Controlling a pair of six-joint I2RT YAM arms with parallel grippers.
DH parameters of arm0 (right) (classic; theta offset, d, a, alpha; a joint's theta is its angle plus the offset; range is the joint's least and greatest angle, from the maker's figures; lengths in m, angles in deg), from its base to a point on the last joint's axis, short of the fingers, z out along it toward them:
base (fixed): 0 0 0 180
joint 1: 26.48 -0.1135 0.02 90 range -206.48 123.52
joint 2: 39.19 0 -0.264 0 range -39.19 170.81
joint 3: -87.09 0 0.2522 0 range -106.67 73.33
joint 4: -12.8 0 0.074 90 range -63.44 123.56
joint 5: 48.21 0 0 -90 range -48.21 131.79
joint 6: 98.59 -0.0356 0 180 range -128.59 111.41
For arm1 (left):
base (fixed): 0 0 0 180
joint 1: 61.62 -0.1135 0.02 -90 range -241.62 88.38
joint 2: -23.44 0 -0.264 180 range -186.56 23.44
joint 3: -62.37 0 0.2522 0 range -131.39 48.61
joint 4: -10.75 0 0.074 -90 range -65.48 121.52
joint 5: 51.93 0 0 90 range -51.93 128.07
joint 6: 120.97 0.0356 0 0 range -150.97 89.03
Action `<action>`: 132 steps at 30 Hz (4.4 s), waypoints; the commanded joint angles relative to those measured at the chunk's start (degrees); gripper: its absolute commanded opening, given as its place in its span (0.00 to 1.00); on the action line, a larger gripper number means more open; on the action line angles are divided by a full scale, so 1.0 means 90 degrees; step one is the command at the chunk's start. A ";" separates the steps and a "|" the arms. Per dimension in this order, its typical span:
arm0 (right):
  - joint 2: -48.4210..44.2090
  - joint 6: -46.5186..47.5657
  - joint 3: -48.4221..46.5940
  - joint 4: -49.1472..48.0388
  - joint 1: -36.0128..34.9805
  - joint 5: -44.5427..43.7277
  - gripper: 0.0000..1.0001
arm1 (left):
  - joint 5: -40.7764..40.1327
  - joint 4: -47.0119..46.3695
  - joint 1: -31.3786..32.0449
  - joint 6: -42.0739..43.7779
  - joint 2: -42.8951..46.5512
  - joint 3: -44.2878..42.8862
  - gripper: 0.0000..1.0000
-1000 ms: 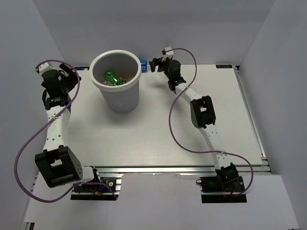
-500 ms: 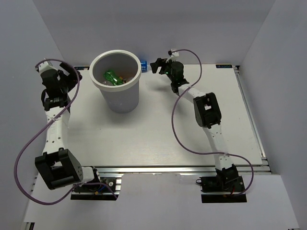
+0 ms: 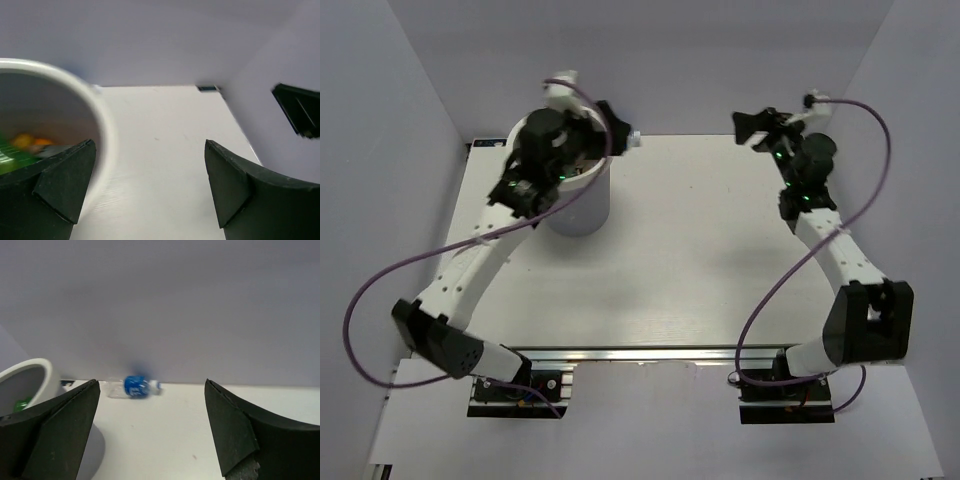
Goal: Put the plastic bottles in the bin
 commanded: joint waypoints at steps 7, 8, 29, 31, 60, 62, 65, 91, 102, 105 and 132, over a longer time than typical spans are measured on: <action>-0.1461 -0.0475 0.1481 0.1491 0.1547 0.0234 0.89 | -0.0859 0.0557 0.1905 0.0312 -0.3374 -0.2667 0.98; -0.1539 -0.0446 0.1501 0.1560 0.1615 0.0263 0.89 | -0.0908 0.0625 0.1915 0.0214 -0.3716 -0.2953 0.98; -0.0466 -0.0319 0.0779 0.1902 0.2621 0.1524 0.89 | -0.1681 -0.1621 0.0178 -0.2608 -0.7830 -0.5114 0.98; -0.0447 -0.0280 0.0750 0.1893 0.2631 0.1494 0.89 | -0.1777 -0.1952 0.0109 -0.2872 -0.7899 -0.4871 0.98; 0.0628 0.0180 0.0174 0.2205 0.2719 0.1279 0.89 | -0.2969 -0.3584 -0.0673 -0.5382 -1.0330 -0.6285 0.98; 0.0686 0.0150 0.0144 0.2224 0.2710 0.1299 0.89 | -0.3008 -0.3711 -0.0702 -0.5460 -1.0457 -0.6363 0.98; 0.0735 0.0131 0.0144 0.2224 0.2729 0.1289 0.89 | -0.2863 -0.3789 -0.0761 -0.5597 -1.0662 -0.6529 0.98; 0.0355 0.0033 0.0320 0.2244 0.2817 0.1757 0.89 | -0.1525 -0.4394 -0.0313 -0.3880 -0.8545 -0.4939 0.00; -0.1186 -0.0446 0.1130 0.1824 0.2778 0.2266 0.89 | 0.0056 -0.4218 0.0499 -0.1946 -0.5307 -0.3067 0.00; -0.1597 -0.0397 0.1228 0.1960 0.2671 0.2227 0.89 | 0.0204 -0.3578 0.0509 -0.1565 -0.4417 -0.2868 0.00; -0.2487 -0.0104 0.1560 0.3269 0.1655 0.1338 0.89 | -0.1534 -0.1700 -0.2001 -0.1261 -0.0476 0.0952 0.67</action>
